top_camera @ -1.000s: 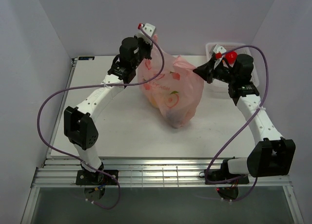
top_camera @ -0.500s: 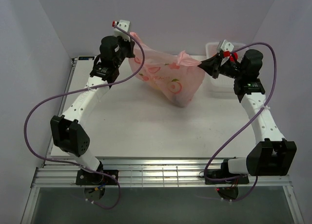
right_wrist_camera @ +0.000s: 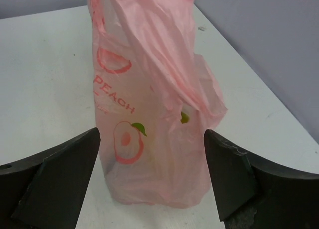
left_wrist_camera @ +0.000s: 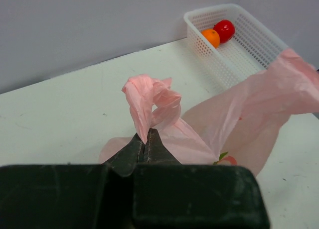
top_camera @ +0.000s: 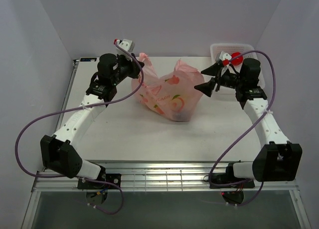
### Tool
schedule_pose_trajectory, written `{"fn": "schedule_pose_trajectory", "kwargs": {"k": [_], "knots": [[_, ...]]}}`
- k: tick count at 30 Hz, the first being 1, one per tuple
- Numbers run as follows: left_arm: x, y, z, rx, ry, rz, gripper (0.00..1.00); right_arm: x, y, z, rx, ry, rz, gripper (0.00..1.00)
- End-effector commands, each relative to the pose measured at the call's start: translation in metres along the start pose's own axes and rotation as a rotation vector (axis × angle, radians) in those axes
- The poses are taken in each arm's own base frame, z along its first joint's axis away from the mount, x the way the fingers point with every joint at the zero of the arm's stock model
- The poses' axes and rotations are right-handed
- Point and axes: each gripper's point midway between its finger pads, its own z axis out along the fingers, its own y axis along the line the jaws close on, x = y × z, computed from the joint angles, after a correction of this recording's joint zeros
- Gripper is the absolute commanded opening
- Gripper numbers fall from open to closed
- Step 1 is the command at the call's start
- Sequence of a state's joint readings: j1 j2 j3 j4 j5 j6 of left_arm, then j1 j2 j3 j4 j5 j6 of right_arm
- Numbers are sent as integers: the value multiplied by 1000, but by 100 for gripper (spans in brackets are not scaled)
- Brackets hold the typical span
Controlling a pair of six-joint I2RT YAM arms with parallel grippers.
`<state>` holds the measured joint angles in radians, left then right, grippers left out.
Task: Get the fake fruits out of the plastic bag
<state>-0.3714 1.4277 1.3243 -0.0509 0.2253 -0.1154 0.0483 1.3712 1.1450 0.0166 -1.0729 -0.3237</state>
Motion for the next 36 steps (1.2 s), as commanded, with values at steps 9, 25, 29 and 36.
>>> {"fn": "schedule_pose_trajectory", "kwargs": {"k": [9,25,29,36], "knots": [[-36,-33,-22,22,-102,-101,0,-110,116,19,-3,-186,107,90],[-27,-55,-32,70,-91,-53,0,-60,86,142,-85,52,474,90],[-30,-55,-34,65,-98,-48,0,-54,69,167,-82,81,535,90],[-34,-47,-36,12,-117,-66,0,-1,53,197,-5,221,625,90]]}}
